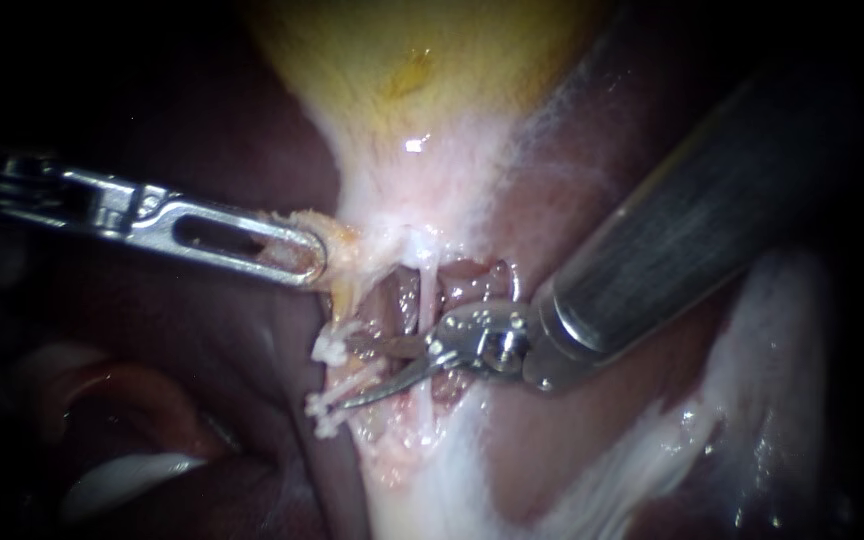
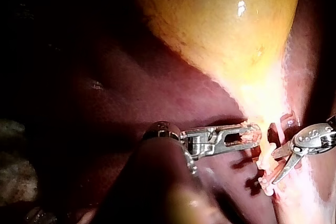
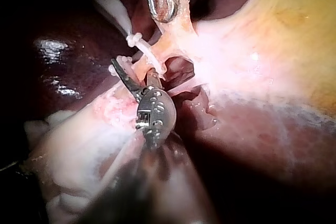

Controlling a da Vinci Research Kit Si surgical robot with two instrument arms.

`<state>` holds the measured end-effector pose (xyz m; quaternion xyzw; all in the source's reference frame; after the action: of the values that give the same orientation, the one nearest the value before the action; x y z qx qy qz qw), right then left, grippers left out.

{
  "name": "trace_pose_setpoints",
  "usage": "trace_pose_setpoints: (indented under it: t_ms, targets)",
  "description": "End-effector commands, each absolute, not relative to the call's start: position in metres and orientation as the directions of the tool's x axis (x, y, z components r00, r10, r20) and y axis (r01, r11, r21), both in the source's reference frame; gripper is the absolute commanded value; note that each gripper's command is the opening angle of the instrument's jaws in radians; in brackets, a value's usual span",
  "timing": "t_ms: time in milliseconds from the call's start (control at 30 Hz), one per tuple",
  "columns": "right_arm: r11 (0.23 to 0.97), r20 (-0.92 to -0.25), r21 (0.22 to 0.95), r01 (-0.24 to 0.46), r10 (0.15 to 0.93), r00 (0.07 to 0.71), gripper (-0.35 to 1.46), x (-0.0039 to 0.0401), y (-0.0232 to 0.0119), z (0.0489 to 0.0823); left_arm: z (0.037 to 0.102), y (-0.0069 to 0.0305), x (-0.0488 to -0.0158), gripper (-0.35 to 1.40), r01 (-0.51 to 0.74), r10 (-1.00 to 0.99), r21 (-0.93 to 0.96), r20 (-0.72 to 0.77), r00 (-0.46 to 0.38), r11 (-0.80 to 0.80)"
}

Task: Go to the cutting position left tube

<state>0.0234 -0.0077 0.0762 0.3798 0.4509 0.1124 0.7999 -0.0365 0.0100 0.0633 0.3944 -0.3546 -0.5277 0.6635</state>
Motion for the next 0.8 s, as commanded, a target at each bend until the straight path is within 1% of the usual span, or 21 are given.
trace_pose_setpoints:
  t_ms: [33, 233, 333, 400, 600, 800]
  targets:
    - [0.684, -0.632, 0.712, 0.161, 0.524, 0.571, 1.08, 0.0232, -0.0078, 0.0765, 0.0632, 0.0099, -0.0365, -0.35, 0.421, -0.98, 0.898, 0.054, 0.192, 0.132]
    - [0.677, -0.623, 0.72, 0.154, 0.533, 0.573, 1.13, 0.0228, -0.0079, 0.0774, 0.0631, 0.0099, -0.0364, -0.35, 0.421, -0.98, 0.898, 0.054, 0.192, 0.132]
    - [0.673, -0.618, 0.724, 0.151, 0.538, 0.573, 1.15, 0.0229, -0.0078, 0.0773, 0.0631, 0.0099, -0.0365, -0.35, 0.421, -0.98, 0.898, 0.054, 0.192, 0.132]
    - [0.661, -0.611, 0.736, 0.143, 0.559, 0.561, 1.16, 0.0231, -0.0076, 0.077, 0.0631, 0.0099, -0.0365, -0.35, 0.421, -0.98, 0.898, 0.054, 0.191, 0.132]
    - [0.606, -0.594, 0.777, 0.17, 0.615, 0.519, 1.18, 0.0239, -0.0074, 0.0762, 0.0631, 0.0099, -0.0366, -0.35, 0.421, -0.98, 0.897, 0.054, 0.191, 0.131]
    - [0.558, -0.577, 0.804, 0.206, 0.646, 0.499, 1.15, 0.0252, -0.0076, 0.076, 0.0631, 0.0099, -0.0367, -0.35, 0.421, -0.98, 0.897, 0.054, 0.191, 0.131]
